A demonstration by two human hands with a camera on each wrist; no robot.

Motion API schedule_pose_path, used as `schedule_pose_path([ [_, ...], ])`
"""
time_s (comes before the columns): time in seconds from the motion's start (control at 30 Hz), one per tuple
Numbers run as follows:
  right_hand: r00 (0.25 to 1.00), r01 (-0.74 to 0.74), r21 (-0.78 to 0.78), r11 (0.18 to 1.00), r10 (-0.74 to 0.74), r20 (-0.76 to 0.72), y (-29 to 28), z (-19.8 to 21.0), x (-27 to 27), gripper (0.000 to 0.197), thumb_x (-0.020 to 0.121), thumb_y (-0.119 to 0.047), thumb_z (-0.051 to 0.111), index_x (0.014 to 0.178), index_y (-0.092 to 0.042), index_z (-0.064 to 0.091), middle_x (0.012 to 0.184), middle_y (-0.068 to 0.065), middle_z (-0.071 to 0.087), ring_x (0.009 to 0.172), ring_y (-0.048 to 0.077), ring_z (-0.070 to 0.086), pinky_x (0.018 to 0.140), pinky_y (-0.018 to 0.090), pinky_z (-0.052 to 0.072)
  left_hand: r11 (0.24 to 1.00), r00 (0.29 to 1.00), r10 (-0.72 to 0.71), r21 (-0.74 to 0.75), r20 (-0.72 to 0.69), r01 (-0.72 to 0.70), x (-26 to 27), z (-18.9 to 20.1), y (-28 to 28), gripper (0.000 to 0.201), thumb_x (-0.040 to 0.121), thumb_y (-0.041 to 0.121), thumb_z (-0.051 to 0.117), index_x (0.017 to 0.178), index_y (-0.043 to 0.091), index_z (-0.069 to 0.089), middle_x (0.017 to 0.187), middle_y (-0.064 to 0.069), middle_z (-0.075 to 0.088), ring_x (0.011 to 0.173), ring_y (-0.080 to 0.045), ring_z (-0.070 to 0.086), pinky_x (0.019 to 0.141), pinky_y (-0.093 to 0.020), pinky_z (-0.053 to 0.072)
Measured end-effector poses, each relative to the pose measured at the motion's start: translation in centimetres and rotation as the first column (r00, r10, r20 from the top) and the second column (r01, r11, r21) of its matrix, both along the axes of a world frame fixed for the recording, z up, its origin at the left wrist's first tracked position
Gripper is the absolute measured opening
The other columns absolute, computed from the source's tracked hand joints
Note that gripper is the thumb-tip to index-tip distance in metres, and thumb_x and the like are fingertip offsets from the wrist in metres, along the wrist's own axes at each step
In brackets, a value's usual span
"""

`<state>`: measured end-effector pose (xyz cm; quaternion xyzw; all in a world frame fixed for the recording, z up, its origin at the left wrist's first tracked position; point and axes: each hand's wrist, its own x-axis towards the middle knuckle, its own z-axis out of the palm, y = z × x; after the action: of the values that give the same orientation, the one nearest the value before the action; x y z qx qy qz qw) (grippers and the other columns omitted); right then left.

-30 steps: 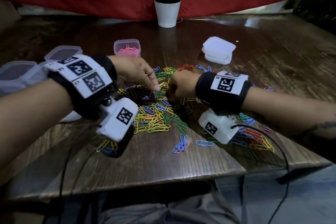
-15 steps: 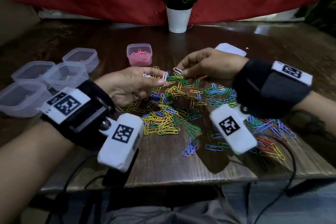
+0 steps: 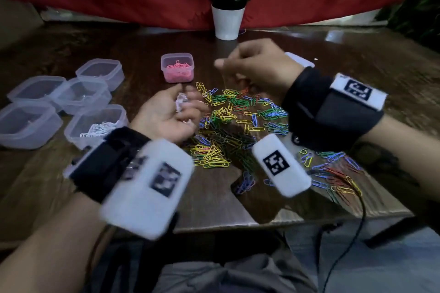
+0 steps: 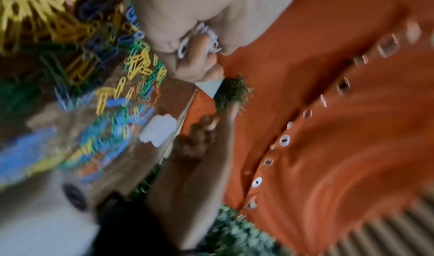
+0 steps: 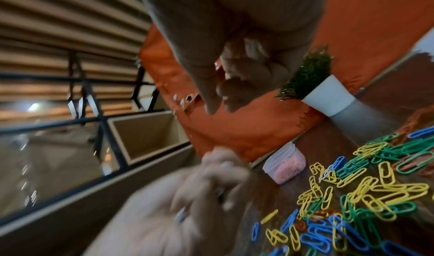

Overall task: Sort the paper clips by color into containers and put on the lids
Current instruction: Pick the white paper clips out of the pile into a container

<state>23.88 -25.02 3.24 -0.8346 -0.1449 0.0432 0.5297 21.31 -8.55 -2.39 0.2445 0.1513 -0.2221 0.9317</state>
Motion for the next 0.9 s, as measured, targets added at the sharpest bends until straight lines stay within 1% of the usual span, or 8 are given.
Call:
schedule_pose_path([
  [0.07,0.998,-0.003,-0.027,1.000,0.002,-0.062,-1.3,-0.2,0.8,0.032,0.086,-0.018,0.064,0.061,-0.016,0.045,0.040,-0.006,0.045,0.032,0.004,0.033,0.035,0.013,0.024,0.993,0.996,-0.061,-0.107,-0.061,0.054,-0.8,-0.3,2.3,0.024,0.081,-0.014,0.048,0.057,-0.009,0.051,0.051,-0.020,0.046,0.040,-0.033,0.043,0.038,-0.027,0.027],
  [0.13,0.985,-0.144,-0.294,0.945,0.107,-0.137,-2.4,-1.2,1.1,0.025,0.086,-0.020,0.064,0.065,-0.015,0.051,0.050,-0.003,0.048,0.041,0.009,0.037,0.039,0.016,0.027,0.987,0.995,-0.006,-0.160,-0.096,-0.009,-2.0,-1.2,3.8,0.022,0.073,-0.022,0.047,0.056,-0.009,0.048,0.050,-0.023,0.044,0.040,-0.028,0.039,0.042,-0.029,0.027],
  [0.23,0.943,-0.332,-0.581,0.743,0.244,-0.226,-2.2,-3.2,0.5,0.012,0.085,-0.017,0.065,0.075,-0.012,0.062,0.057,-0.003,0.052,0.046,0.005,0.045,0.036,0.011,0.032,0.976,0.990,0.078,-0.195,-0.122,-0.101,-3.5,-2.7,4.1,0.026,0.062,-0.029,0.051,0.051,-0.007,0.044,0.044,-0.018,0.040,0.038,-0.021,0.033,0.042,-0.028,0.027],
  [0.33,0.941,-0.322,-0.698,0.640,0.295,-0.164,-0.7,-4.8,0.0,0.010,0.083,-0.020,0.068,0.089,-0.011,0.069,0.070,-0.002,0.057,0.066,0.010,0.051,0.050,0.015,0.036,0.946,0.976,0.187,-0.248,-0.112,-0.209,-3.8,-3.4,3.0,0.032,0.048,-0.028,0.058,0.049,0.001,0.046,0.037,-0.005,0.035,0.031,-0.024,0.038,0.036,-0.023,0.028],
  [0.47,0.944,-0.304,-0.760,0.574,0.285,-0.163,0.6,-5.9,0.5,0.023,0.079,-0.025,0.072,0.066,-0.017,0.055,0.066,-0.005,0.050,0.078,0.016,0.052,0.052,0.016,0.034,0.929,0.980,0.199,-0.315,-0.019,-0.195,-4.0,-2.7,2.0,0.029,0.052,-0.019,0.059,0.053,0.007,0.047,0.037,-0.002,0.034,0.036,-0.022,0.042,0.035,-0.025,0.032],
  [0.6,0.943,-0.325,-0.717,0.617,0.268,-0.197,0.8,-6.0,1.2,0.021,0.073,-0.023,0.077,0.068,-0.017,0.058,0.063,-0.006,0.051,0.063,0.009,0.048,0.052,0.018,0.036,0.941,0.978,0.201,-0.267,-0.051,-0.207,-4.4,-1.7,1.6,0.027,0.056,-0.017,0.056,0.055,0.008,0.046,0.038,0.000,0.032,0.041,-0.022,0.045,0.036,-0.024,0.031],
  [0.77,0.924,-0.375,-0.582,0.721,0.237,-0.301,0.2,-5.9,1.5,0.020,0.079,-0.011,0.071,0.065,-0.016,0.057,0.062,-0.003,0.054,0.058,0.009,0.049,0.053,0.020,0.040,0.823,0.905,0.336,-0.385,-0.260,-0.417,-3.8,-1.5,1.0,0.024,0.073,-0.001,0.042,0.052,0.009,0.037,0.051,0.008,0.031,0.033,-0.022,0.041,0.031,-0.022,0.039],
  [0.9,0.898,-0.413,-0.517,0.750,0.242,-0.367,-0.8,-5.4,1.4,0.018,0.086,-0.017,0.064,0.070,-0.016,0.054,0.061,-0.002,0.053,0.056,0.012,0.047,0.050,0.022,0.035,0.785,0.881,0.393,-0.403,-0.263,-0.471,-3.6,-1.6,0.8,0.025,0.075,-0.002,0.041,0.051,0.006,0.042,0.059,0.004,0.038,0.053,-0.017,0.050,0.041,-0.029,0.052],
])
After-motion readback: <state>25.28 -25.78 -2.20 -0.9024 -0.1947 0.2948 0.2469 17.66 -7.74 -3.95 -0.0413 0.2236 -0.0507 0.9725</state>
